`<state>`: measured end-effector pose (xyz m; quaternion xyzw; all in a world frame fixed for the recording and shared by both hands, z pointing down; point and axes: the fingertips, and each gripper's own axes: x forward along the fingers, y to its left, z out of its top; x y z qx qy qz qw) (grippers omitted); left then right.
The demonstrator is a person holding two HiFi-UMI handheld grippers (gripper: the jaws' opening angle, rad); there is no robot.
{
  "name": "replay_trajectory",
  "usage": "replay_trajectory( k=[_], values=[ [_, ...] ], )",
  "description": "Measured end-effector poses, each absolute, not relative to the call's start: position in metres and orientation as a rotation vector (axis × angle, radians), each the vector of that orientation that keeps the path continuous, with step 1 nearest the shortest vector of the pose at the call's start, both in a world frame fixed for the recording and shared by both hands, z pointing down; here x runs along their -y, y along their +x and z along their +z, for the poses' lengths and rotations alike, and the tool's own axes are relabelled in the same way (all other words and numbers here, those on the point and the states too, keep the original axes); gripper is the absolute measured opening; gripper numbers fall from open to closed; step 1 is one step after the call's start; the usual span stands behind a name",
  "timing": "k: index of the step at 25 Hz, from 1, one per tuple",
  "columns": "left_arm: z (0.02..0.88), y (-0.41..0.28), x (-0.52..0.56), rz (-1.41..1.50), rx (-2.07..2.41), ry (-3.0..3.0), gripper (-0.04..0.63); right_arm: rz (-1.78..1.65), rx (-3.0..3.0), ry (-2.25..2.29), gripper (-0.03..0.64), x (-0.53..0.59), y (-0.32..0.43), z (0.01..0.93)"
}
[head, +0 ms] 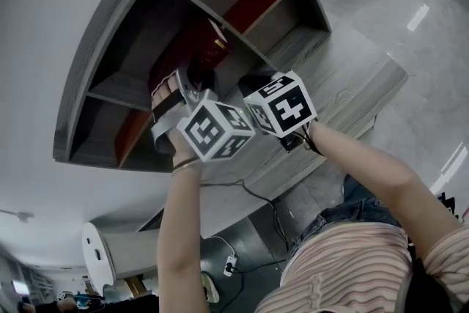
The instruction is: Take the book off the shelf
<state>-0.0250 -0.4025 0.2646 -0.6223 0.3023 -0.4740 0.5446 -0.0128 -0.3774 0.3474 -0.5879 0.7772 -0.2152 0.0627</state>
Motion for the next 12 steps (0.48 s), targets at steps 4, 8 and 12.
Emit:
replay_trajectory(
  k=[4,8,12],
  values=[
    [0.262,-0.029,0.387,-1.122,-0.724,-1.479,0.221,-0.637,-2.339,-1.782,0.008,0.362,-0.013,0.345],
    [0.259,-0.025,0.385,-1.128,-0.732,-1.500,0.219,-0.648,-2.336,-1.787,0.008,0.360,-0.007,0.343],
    [0.256,-0.027,0.371,-1.114,-0.741,-1.518,0.219,-0.645,-2.333,-1.799,0.008,0.350,-0.007,0.343]
  ],
)
